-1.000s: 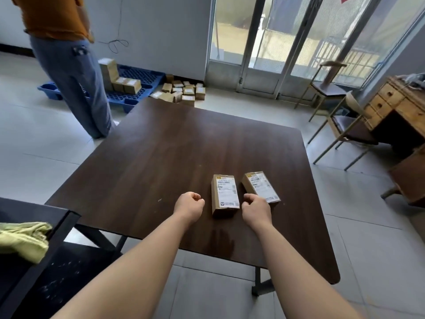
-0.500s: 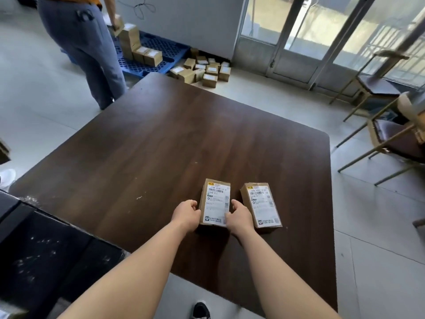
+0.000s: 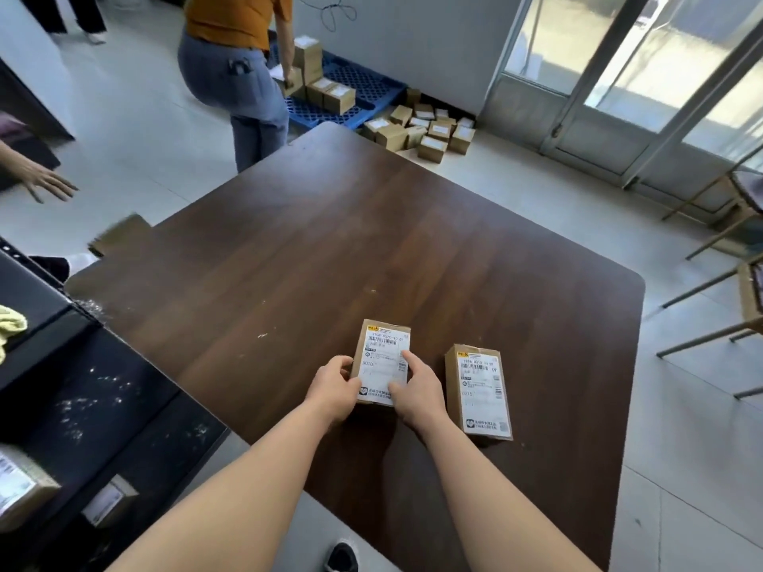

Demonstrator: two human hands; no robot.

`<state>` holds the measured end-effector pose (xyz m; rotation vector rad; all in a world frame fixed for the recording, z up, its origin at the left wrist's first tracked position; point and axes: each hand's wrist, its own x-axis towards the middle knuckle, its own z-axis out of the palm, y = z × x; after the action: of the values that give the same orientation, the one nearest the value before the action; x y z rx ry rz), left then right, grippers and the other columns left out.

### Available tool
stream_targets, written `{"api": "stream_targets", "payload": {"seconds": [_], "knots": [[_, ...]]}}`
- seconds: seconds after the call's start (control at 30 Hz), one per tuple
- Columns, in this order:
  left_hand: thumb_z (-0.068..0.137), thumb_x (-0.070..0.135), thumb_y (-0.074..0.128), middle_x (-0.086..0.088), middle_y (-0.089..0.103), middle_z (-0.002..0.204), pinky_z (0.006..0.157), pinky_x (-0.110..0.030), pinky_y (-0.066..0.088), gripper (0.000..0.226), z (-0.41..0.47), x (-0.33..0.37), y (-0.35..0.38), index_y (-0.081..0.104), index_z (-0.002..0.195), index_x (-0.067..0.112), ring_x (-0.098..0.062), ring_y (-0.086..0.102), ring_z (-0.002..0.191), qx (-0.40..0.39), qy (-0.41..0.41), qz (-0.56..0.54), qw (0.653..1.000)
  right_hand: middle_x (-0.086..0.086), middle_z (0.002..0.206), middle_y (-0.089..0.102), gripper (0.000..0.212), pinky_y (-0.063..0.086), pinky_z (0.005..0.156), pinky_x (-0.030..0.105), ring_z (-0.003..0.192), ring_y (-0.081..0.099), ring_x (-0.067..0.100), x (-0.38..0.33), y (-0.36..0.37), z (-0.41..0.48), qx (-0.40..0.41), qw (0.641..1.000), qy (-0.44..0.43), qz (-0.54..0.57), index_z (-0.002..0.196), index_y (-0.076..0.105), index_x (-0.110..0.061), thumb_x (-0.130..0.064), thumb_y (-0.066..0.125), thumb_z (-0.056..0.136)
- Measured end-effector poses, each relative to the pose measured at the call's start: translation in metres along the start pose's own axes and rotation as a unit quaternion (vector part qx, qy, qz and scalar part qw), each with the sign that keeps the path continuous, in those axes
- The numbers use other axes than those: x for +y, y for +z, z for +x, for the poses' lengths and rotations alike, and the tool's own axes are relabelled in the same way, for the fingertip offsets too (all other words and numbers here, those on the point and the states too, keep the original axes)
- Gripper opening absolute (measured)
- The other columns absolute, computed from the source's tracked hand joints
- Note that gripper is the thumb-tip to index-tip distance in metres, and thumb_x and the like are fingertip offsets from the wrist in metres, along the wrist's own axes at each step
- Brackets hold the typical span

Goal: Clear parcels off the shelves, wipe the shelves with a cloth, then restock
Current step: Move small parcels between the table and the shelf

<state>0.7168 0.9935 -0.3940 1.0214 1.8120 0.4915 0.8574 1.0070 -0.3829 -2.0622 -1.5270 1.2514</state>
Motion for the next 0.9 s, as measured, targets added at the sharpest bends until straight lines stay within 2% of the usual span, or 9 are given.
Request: {"api": "stream_targets", "payload": {"seconds": [0.1,0.2,0.3,0.37,0.4,0.47,0.6,0.73,0.9], "knots": [[0.092,0.019,0.057,-0.005,0.056,0.115,0.08,-0.03,0.05,0.042,-0.005,0.002,-0.003,0.045,0.132,0.023,-0.018,0.06,0.097,0.002,0.001,-0.06,0.998,0.003,0.145,0.042,0.063,0.04,0.106,0.03,0.129,0.045,0.018,-0.002,-0.002,-0.003,-0.003,1.0,-0.01,0.017,0.148,0.034,-0.018,-0.008,0.058,0.09],[0.094,0.021,0.055,-0.005,0.062,0.108,0.072,-0.03,0.049,0.037,-0.008,0.007,-0.002,0.043,0.129,0.028,-0.018,0.062,0.093,-0.019,-0.002,-0.099,0.995,0.002,0.144,0.044,0.062,0.04,0.102,0.025,0.128,0.046,0.017,0.001,-0.008,-0.006,0.008,0.999,-0.023,0.033,0.147,0.036,-0.017,-0.01,0.058,0.09],[0.096,0.024,0.051,-0.005,0.065,0.112,0.067,-0.027,0.049,0.033,-0.012,0.012,0.003,0.041,0.127,0.031,-0.015,0.063,0.089,-0.034,-0.006,-0.119,0.992,0.002,0.141,0.049,0.057,0.044,0.104,0.036,0.122,0.052,0.018,0.009,-0.021,-0.009,0.019,0.998,-0.048,0.04,0.144,0.041,-0.019,-0.012,0.059,0.09],[0.098,0.023,0.049,-0.005,0.065,0.112,0.059,-0.022,0.047,0.032,-0.015,0.014,0.008,0.04,0.128,0.031,-0.014,0.063,0.084,-0.038,-0.004,-0.131,0.991,0.003,0.14,0.049,0.054,0.042,0.105,0.036,0.121,0.052,0.019,0.018,-0.034,-0.01,0.057,0.997,-0.055,-0.001,0.143,0.041,-0.019,-0.017,0.057,0.092],[0.099,0.023,0.047,-0.006,0.065,0.112,0.056,-0.02,0.046,0.032,-0.017,0.015,0.01,0.039,0.129,0.032,-0.015,0.064,0.085,-0.038,-0.003,-0.135,0.99,0.006,0.142,0.045,0.055,0.036,0.109,0.035,0.127,0.046,0.021,0.025,-0.039,-0.01,0.084,0.994,-0.05,-0.047,0.145,0.039,-0.018,-0.02,0.055,0.093],[0.1,0.022,0.045,-0.005,0.064,0.115,0.06,-0.022,0.047,0.034,-0.019,0.016,0.014,0.038,0.132,0.033,-0.019,0.065,0.096,-0.031,0.0,-0.135,0.99,0.012,0.149,0.033,0.059,0.023,0.116,0.036,0.138,0.028,0.027,0.04,-0.052,-0.008,0.121,0.981,-0.017,-0.152,0.147,0.033,-0.02,-0.029,0.053,0.093],[0.101,0.021,0.044,-0.004,0.063,0.118,0.073,-0.025,0.05,0.037,-0.02,0.013,0.019,0.037,0.136,0.032,-0.014,0.062,0.101,-0.019,-0.002,-0.137,0.99,0.019,0.155,0.003,0.071,0.013,0.118,0.047,0.143,0.007,0.036,0.062,-0.06,-0.007,0.091,0.963,0.074,-0.244,0.149,0.02,-0.032,-0.043,0.057,0.09],[0.101,0.02,0.043,-0.005,0.062,0.12,0.075,-0.025,0.049,0.038,-0.022,0.009,0.02,0.037,0.137,0.031,-0.015,0.062,0.103,-0.007,-0.005,-0.14,0.99,0.021,0.153,0.001,0.076,0.021,0.114,0.052,0.139,0.018,0.038,0.069,-0.054,-0.006,0.072,0.963,0.105,-0.236,0.148,0.014,-0.039,-0.04,0.06,0.088],[0.101,0.02,0.042,-0.002,0.062,0.118,0.061,-0.017,0.044,0.037,-0.027,0.004,0.009,0.038,0.136,0.033,-0.005,0.06,0.094,0.017,-0.005,-0.155,0.988,0.018,0.15,0.009,0.075,0.023,0.112,0.051,0.134,0.022,0.037,0.058,-0.045,-0.008,0.083,0.969,0.077,-0.22,0.148,0.018,-0.04,-0.04,0.058,0.085]]}}
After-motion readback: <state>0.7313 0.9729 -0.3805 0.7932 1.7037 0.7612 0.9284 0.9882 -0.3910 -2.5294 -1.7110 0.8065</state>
